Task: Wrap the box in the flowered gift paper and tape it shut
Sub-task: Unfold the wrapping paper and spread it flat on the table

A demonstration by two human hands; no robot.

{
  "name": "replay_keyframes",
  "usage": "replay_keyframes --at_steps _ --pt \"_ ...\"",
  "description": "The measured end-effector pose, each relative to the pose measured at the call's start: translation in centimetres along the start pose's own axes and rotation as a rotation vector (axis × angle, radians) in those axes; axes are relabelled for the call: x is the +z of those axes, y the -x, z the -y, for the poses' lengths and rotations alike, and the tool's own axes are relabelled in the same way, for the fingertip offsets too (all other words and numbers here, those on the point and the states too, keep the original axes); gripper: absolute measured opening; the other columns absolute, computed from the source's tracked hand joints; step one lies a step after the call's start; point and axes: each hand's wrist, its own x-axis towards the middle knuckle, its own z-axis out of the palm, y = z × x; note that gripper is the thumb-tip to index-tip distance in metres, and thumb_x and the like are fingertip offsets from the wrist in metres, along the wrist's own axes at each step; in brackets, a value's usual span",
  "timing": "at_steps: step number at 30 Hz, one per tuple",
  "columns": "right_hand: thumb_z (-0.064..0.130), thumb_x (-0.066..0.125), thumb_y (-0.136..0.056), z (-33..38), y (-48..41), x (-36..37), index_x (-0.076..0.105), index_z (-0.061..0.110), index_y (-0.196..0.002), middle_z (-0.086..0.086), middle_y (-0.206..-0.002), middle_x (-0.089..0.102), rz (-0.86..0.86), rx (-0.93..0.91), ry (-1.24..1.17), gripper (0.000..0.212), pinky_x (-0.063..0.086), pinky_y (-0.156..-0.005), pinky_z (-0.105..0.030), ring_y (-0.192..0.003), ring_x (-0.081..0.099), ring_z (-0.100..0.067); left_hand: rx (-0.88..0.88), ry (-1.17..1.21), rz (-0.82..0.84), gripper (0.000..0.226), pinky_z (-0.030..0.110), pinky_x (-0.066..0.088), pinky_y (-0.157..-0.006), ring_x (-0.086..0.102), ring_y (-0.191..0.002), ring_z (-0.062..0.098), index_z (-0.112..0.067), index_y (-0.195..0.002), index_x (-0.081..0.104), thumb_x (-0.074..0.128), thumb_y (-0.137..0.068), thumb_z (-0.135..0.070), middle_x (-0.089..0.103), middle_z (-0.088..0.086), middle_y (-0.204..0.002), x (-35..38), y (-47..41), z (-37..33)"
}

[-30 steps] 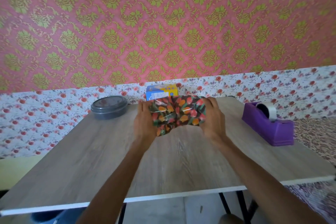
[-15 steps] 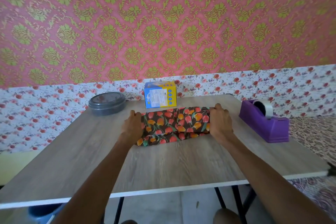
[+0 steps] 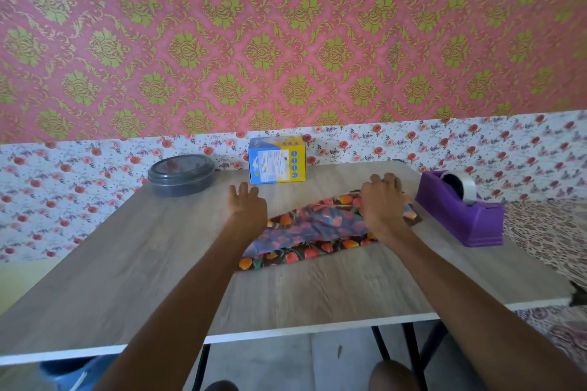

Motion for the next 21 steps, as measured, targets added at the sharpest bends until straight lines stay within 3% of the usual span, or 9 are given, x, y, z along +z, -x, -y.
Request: replay_keyframes --at_steps 2,4,7,10,12,14,16,18,21 --pt "-0.002 0.059 -0.085 0.8 -0.4 0.2 0.071 0.012 -0.102 -0.007 -0.101 0.069 0.002 -0.139 -0.206 0.025 0.053 -0.086 -0.036 -0.101 0.061 -0.027 0.1 -0.013 0.022 0.035 0.046 0.024 -0.112 0.03 -0.137 0.029 -0.015 -0.131 0.056 0.052 -0.098 -0.025 0.041 0.006 -0.143 -0.1 0.3 -0.2" --pt "0.002 0.053 -0.089 1.8 -0.4 0.1 0.069 0.011 -0.107 -0.011 -0.102 0.07 0.136 -0.27 -0.432 0.026 0.055 -0.078 -0.039 -0.093 0.065 -0.027 0.162 -0.004 0.036 0.033 0.042 0.03 -0.107 0.04 -0.13 0.028 -0.011 -0.13 0.056 0.051 -0.098 -0.017 0.048 0.007 -0.136 -0.4 0.5 -0.6" --pt "0.03 0.041 -0.099 2.6 -0.3 0.1 0.06 0.017 -0.12 -0.013 -0.118 0.066 0.248 -0.322 -0.465 0.031 0.052 -0.083 -0.041 -0.102 0.062 -0.03 0.163 0.059 0.035 0.032 0.037 0.037 -0.102 0.053 -0.12 0.023 -0.014 -0.127 0.059 0.052 -0.097 -0.012 0.058 0.005 -0.128 -0.4 0.5 0.0" --pt "0.062 0.026 -0.098 2.4 -0.4 0.2 0.047 0.027 -0.138 -0.012 -0.129 0.061 0.237 -0.261 -0.461 0.057 0.048 -0.089 -0.042 -0.117 0.057 -0.032 0.188 0.161 0.057 0.04 0.037 0.041 -0.103 0.054 -0.123 0.024 -0.02 -0.136 0.055 0.051 -0.097 -0.01 0.056 0.005 -0.134 0.4 0.1 1.3" --pt "0.072 0.018 -0.094 2.1 -0.8 0.4 0.049 0.03 -0.138 -0.013 -0.129 0.061 0.261 -0.247 -0.436 0.068 0.047 -0.091 -0.044 -0.119 0.057 -0.032 0.2 0.218 0.107 0.04 0.037 0.043 -0.102 0.054 -0.122 0.024 -0.022 -0.136 0.055 0.054 -0.097 -0.014 0.056 0.004 -0.135 0.4 0.3 2.1" --pt "0.069 0.016 -0.094 2.0 -1.1 0.7 0.064 0.024 -0.117 -0.014 -0.115 0.064 0.294 -0.277 -0.4 0.07 0.049 -0.089 -0.044 -0.108 0.061 -0.032 0.215 0.243 0.17 0.037 0.036 0.046 -0.096 0.056 -0.116 0.022 -0.022 -0.133 0.057 0.056 -0.096 -0.026 0.06 0.002 -0.13 0.1 0.4 2.7" --pt "0.059 0.023 -0.098 2.0 -1.2 1.3 0.066 0.015 -0.101 -0.012 -0.1 0.061 0.347 -0.267 -0.413 0.062 0.05 -0.086 -0.044 -0.095 0.06 -0.032 0.211 0.251 0.218 0.034 0.035 0.047 -0.094 0.058 -0.112 0.021 -0.021 -0.128 0.059 0.056 -0.096 -0.033 0.061 0.002 -0.125 -0.3 0.5 3.2" --pt "0.05 0.03 -0.1 2.0 -1.3 2.2 0.064 0.009 -0.096 -0.013 -0.104 0.058 0.377 -0.25 -0.399 0.054 0.05 -0.081 -0.042 -0.089 0.055 -0.03 0.204 0.234 0.253 0.029 0.035 0.048 -0.093 0.059 -0.108 0.022 -0.019 -0.123 0.061 0.052 -0.098 -0.029 0.063 0.003 -0.121 -0.4 0.6 3.5" --pt "0.048 0.038 -0.1 2.0 -1.3 3.3 0.062 0.006 -0.111 -0.011 -0.12 0.051 0.379 -0.26 -0.369 0.05 0.049 -0.087 -0.042 -0.108 0.054 -0.034 0.132 0.218 0.208 0.029 0.034 0.047 -0.088 0.061 -0.107 0.022 -0.018 -0.124 0.063 0.051 -0.097 -0.022 0.064 0.004 -0.121 -0.9 1.0 3.7"
